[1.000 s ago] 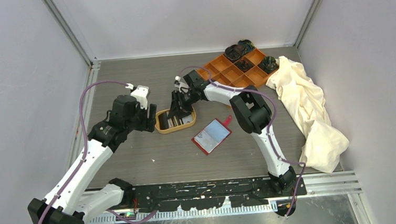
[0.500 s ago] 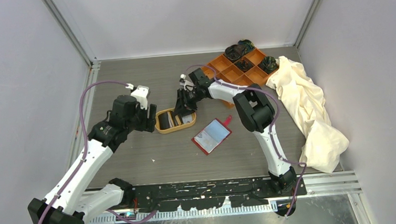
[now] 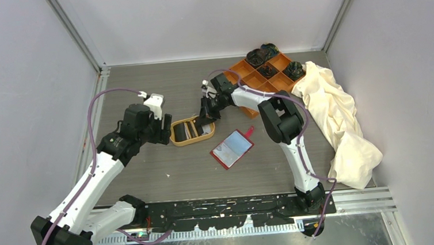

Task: Put the credit cards into the card holder
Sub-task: Pick up the credit card from the storage box.

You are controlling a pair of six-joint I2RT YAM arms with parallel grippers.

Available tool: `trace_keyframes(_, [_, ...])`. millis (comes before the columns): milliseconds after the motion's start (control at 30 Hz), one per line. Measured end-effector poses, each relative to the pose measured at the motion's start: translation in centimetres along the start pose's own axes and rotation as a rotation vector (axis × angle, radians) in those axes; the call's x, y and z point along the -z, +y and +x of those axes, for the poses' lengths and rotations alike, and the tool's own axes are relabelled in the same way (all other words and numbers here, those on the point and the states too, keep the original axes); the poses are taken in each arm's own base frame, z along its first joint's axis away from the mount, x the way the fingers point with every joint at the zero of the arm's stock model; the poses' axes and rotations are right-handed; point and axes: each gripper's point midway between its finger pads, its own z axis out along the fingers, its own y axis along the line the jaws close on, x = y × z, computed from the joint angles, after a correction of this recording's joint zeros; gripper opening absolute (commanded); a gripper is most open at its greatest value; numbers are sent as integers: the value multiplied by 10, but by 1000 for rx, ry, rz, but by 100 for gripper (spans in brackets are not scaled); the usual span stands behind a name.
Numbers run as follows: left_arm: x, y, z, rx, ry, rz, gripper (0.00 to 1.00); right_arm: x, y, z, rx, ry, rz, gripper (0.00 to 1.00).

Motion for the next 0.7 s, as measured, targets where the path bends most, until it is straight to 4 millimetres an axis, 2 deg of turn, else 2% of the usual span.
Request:
trace_keyframes(100, [0,0,0,0,2,0,69,2,-6,1,5,-4,33,2])
trace_keyframes(233, [-1,1,1,1,5,-2,70,12,-6,-2,27,-21,65,1])
trace_keyframes(567, [-2,2,2,4,9,-3,70,64,24,-16,158,-118,70,1])
trace_keyframes(700, [-2,-1,5,0,9,14,72,86,31,-14,200,-139,42,1])
